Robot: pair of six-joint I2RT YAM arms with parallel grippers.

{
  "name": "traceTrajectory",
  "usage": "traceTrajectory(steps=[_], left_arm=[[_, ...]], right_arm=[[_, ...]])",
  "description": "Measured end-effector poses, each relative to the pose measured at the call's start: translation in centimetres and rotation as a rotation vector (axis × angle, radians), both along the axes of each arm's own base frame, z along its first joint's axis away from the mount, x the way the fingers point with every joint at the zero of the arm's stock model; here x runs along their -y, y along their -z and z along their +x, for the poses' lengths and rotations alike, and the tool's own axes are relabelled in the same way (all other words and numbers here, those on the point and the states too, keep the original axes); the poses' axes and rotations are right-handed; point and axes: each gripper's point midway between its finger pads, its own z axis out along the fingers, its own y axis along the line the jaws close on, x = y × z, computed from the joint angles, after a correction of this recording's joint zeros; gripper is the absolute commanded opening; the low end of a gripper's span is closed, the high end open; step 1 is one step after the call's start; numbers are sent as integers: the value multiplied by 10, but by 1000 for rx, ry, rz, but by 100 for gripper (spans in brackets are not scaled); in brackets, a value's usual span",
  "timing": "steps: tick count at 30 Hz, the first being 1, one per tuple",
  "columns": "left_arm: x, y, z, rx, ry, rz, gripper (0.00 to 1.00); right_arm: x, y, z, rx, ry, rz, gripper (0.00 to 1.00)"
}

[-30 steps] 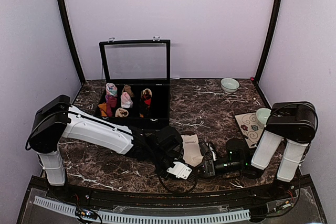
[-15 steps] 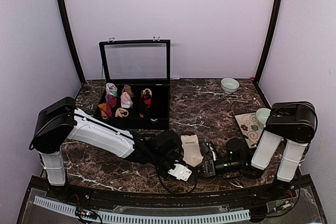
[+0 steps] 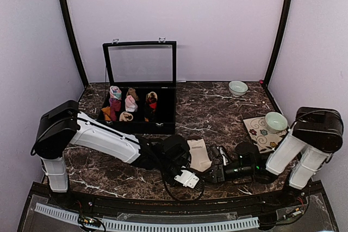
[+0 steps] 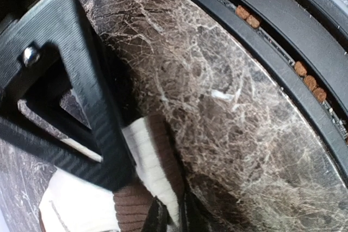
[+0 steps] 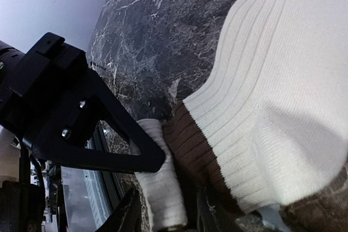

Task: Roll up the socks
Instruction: Roll the sock at the center of the board.

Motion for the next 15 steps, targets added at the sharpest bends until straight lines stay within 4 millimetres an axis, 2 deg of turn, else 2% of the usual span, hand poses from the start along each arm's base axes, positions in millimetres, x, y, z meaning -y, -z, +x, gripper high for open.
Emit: traceTrajectory(steps=[5,6,7,8,10,13,15], left_arm=[[-1,-2,2,-133,-10,58,0],[-2,-2,3,-171,-14,74,0],[-3,-2,5,-208,-19,86,0],[-4,-2,6,-244,-23,98,0],[-4,-2,6,-304,-24,116,0],[-4,-1,6,-387,-23,147,0],[-3,-1,5,-434,-18,165,0]], right_arm=[[26,-3,5,89,74,-115,39],[33,-3,7,114,103,-142,47],[40,-4,6,141,125,-167,79],[46,-7,6,175,145,-189,97],[53,-18,5,253,182,-210,99],[60,-64,8,407,265,-131,99],[72,-96,19,469,374,-52,99]])
